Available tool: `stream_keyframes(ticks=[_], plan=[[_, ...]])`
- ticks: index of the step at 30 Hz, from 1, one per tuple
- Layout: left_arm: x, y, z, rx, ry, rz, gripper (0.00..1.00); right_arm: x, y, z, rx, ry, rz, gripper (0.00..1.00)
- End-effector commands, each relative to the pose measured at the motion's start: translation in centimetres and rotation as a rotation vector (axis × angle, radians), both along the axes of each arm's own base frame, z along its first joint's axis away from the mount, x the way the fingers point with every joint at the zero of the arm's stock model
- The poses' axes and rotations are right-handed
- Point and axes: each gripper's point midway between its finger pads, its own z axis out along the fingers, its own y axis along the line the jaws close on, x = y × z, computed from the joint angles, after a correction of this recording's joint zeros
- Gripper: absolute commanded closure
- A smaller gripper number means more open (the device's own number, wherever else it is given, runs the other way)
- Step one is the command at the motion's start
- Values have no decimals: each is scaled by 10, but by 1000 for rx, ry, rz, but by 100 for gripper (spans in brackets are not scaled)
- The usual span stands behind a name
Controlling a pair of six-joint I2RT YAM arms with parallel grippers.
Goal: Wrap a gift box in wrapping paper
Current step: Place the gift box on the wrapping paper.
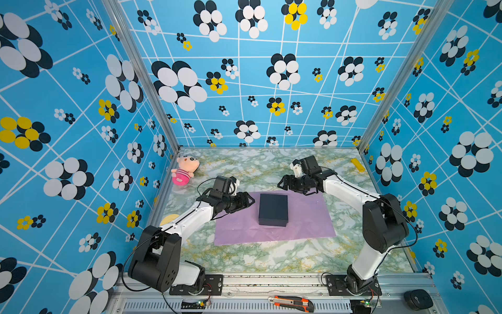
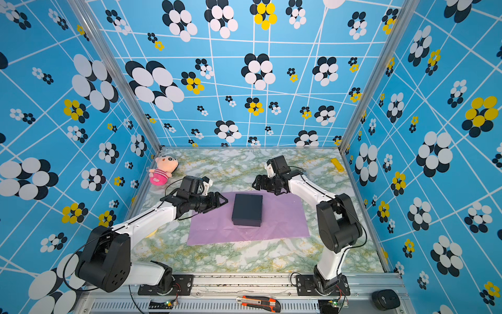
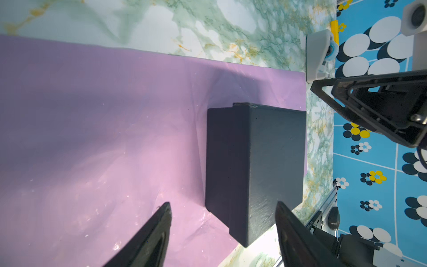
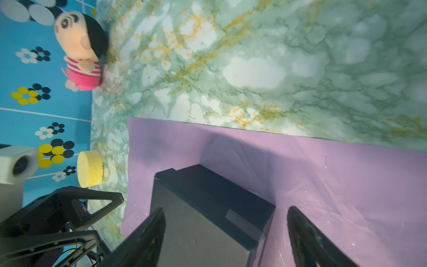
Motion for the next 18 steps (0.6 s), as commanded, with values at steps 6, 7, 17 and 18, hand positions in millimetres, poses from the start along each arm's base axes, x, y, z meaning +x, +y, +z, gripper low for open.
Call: stream_keyframes(ticks=[6,7,17,18], plan=[[-3,39,-31,123,19,184,28,-33,3,-13,19,139,-16,16],[-5,42,-34,138,25,191,28,-34,6,-15,36,141,-6,16],[-15,54,-57,189,65,206,28,-34,24,-25,113,155,61,28],[-16,55,-59,193,70,210,28,-34,25,-27,118,157,66,29]])
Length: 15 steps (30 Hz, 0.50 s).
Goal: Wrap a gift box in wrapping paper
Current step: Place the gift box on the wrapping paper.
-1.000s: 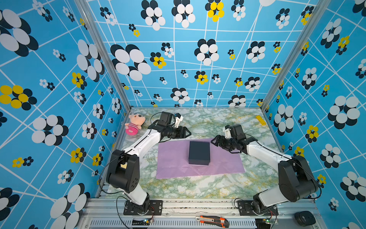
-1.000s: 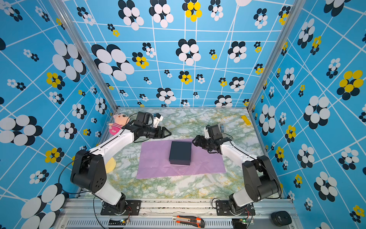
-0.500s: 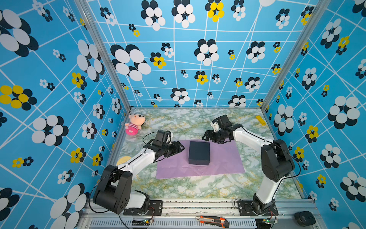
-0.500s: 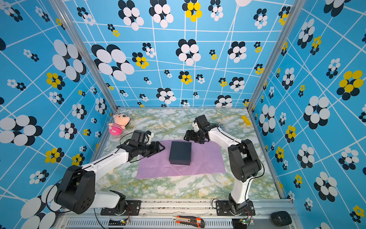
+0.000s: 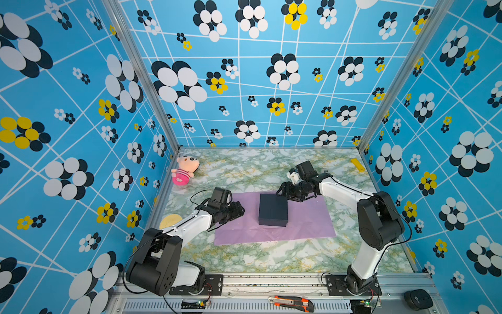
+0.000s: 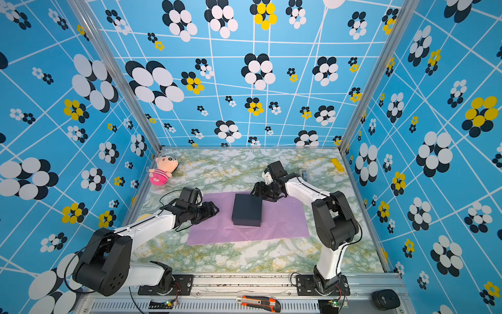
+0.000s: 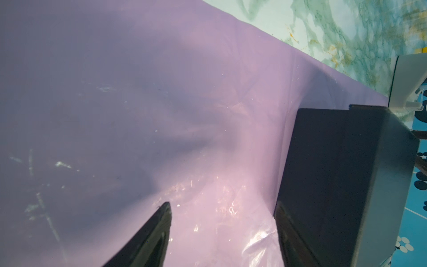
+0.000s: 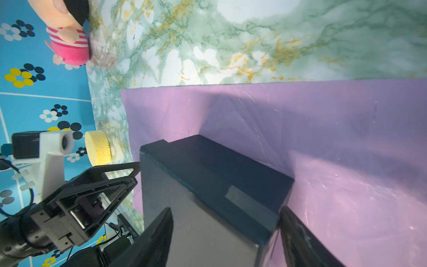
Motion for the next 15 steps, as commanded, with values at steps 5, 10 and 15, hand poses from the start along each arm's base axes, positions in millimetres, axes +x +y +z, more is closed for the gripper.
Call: stream_keyframes(ticks=[5,10,15], plan=[[-3,12,-12,42,11,31,28,-3,15,-13,64,30,38,34],[-1,9,-8,29,-11,17,28,2,17,-13,76,17,31,32],[9,-8,27,-67,-105,-22,28,9,9,5,68,-51,-5,20]])
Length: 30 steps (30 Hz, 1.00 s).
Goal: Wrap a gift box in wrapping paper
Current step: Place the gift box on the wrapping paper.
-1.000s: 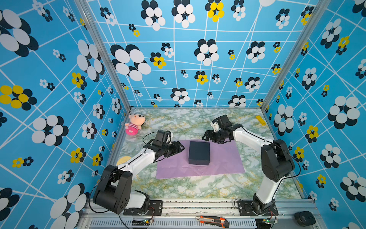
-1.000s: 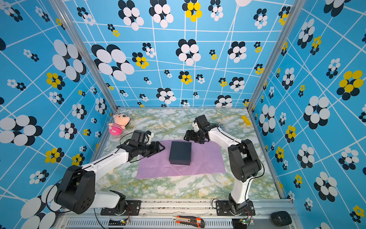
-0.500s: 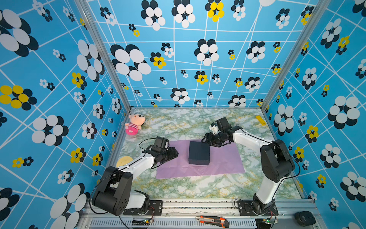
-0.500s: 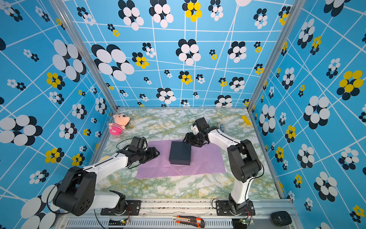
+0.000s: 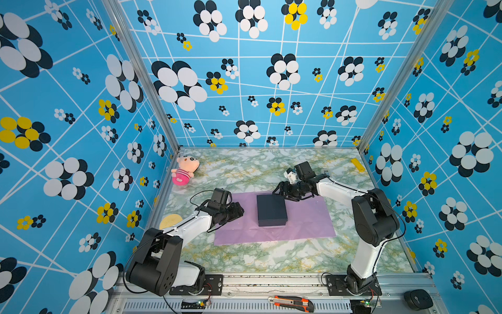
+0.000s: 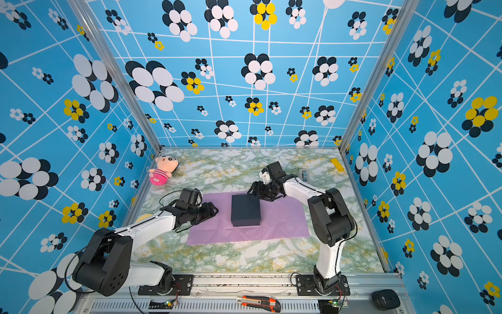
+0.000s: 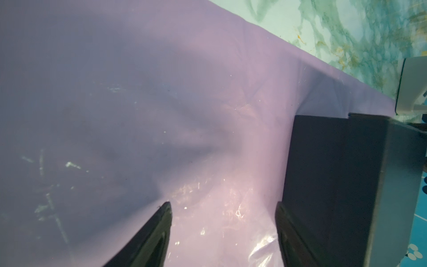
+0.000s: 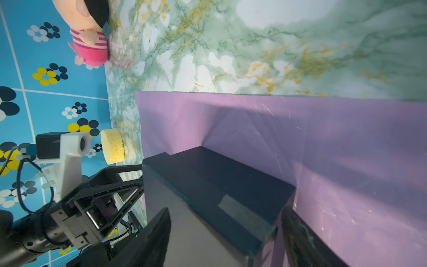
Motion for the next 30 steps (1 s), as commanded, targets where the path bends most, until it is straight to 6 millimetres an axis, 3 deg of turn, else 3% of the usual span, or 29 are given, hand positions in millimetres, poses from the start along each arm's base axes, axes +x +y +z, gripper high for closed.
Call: stream_keyframes(ticks=[1,5,8,12,20,30], plan=[[10,-14,37,-87,-114,-40,28,1,-10,17,0,-54,-36,18],[12,-33,70,-156,-197,-91,28,-3,-47,31,2,-91,-150,20],[13,-53,79,-220,-216,-130,28,-19,-72,11,-41,-44,-200,27],[14,-77,71,-235,-194,-184,28,-41,-90,-21,-103,27,-232,32],[26,-103,58,-242,-171,-245,28,-57,-108,-60,-197,97,-275,37],[37,-116,48,-232,-163,-281,31,-62,-110,-71,-208,111,-278,39]])
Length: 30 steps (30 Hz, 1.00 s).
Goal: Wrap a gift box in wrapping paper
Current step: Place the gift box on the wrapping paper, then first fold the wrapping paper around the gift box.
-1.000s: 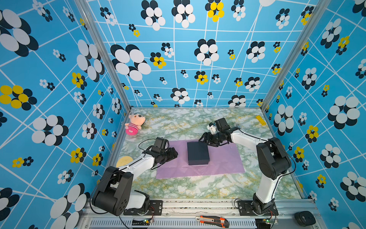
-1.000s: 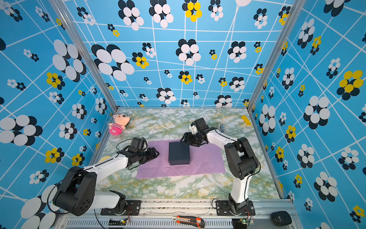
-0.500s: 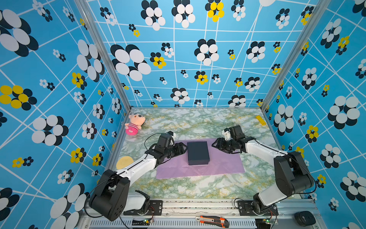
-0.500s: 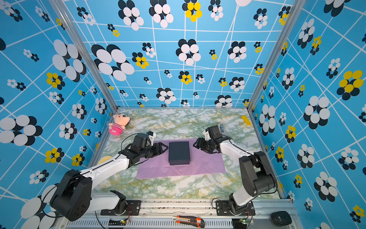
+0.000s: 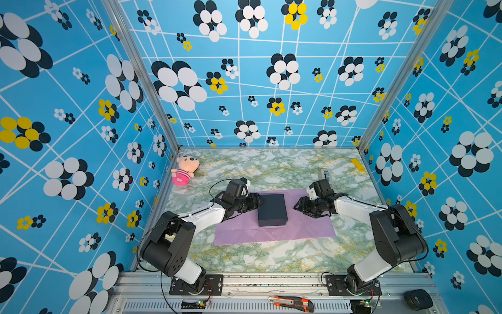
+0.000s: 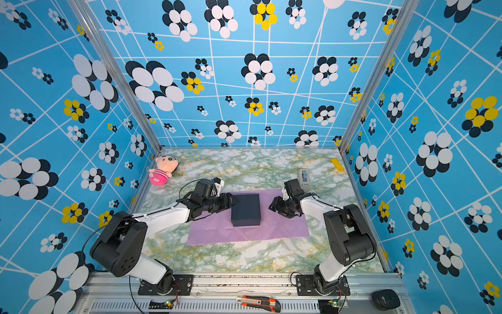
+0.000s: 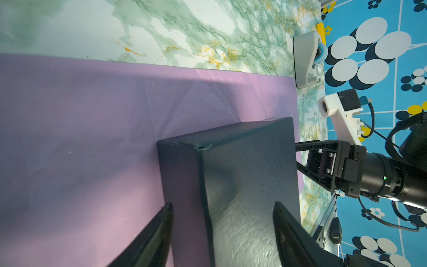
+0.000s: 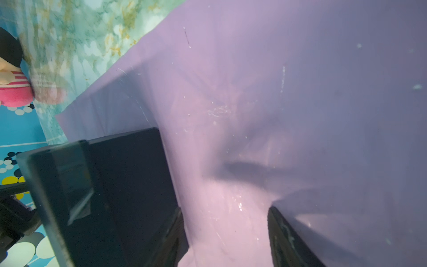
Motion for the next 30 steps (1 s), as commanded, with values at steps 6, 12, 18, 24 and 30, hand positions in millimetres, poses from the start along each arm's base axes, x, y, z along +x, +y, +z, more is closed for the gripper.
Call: stream_keyframes(ticks=[6,12,18,24,30], plan=[[7,-19,5,-13,-28,-67,32,-10,-9,-18,-43,44,-16,40],[2,-20,5,-11,-18,-89,32,-6,-7,-13,-32,28,-16,40],[2,-22,4,-11,-14,-92,32,-4,-6,-9,-27,14,-14,40],[0,-22,4,-10,-11,-99,32,0,-5,-3,-21,-2,-14,40],[0,-20,5,3,-13,-89,31,4,-2,6,-6,-24,-10,37]])
